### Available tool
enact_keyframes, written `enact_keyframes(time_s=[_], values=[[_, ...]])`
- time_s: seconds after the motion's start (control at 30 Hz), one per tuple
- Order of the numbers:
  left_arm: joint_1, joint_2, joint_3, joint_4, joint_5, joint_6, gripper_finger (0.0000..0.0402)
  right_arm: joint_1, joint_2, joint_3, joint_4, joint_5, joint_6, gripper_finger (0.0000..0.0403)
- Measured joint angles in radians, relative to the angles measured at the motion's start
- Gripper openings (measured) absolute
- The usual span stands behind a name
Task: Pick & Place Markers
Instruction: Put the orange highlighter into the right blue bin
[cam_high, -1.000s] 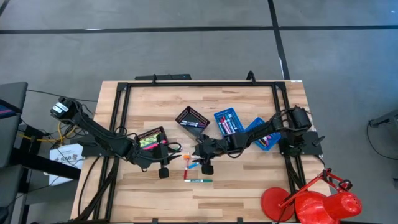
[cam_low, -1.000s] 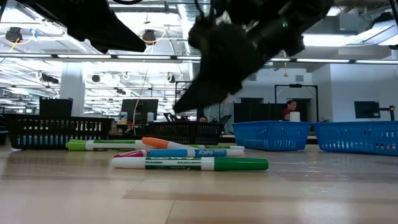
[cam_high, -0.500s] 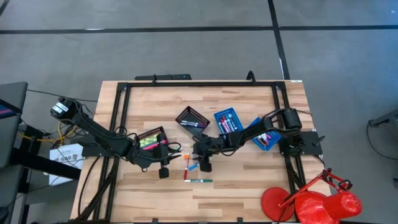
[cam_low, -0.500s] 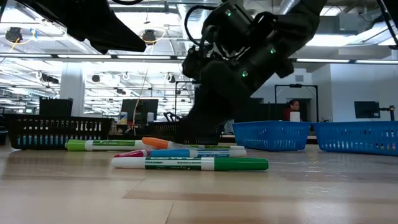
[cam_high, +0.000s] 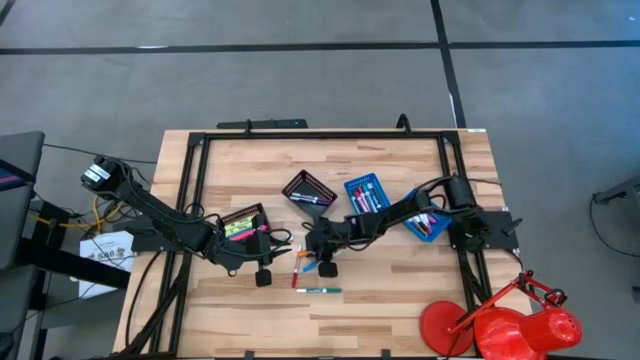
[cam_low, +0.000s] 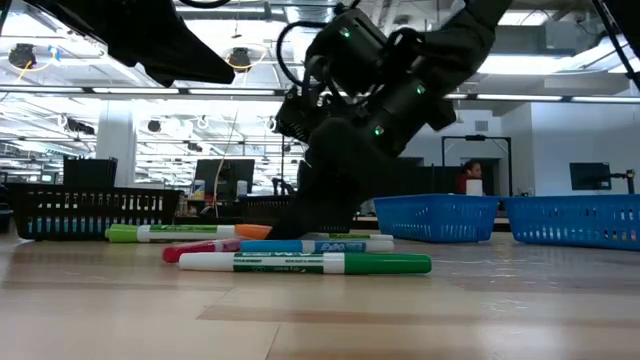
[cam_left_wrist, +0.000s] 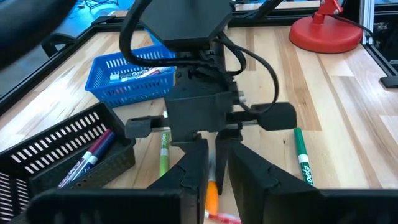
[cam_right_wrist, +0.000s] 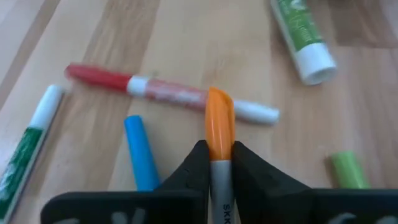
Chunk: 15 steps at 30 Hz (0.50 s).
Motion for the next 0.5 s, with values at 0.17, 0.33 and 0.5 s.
enact_keyframes(time_s=[0.17, 0.33, 0.5], values=[[0.000, 0.000, 0.000, 0.000, 0.000, -0.001, 0.0059, 0.011, -0.072, 0.045, -0.143, -0.050, -0.055, 0.0032], [0.000, 0.000, -0.011, -0.004, 0.000, -0.005, 0.0059, 0.059, -0.254, 0.047, -0.346, 0.118, -0.056, 0.0049], [0.000, 0.002, -0.016, 0.000, 0.001, -0.029, 0.0059, 0.121, -0.428, -0.009, -0.499, 0.336, -0.056, 0.0033]])
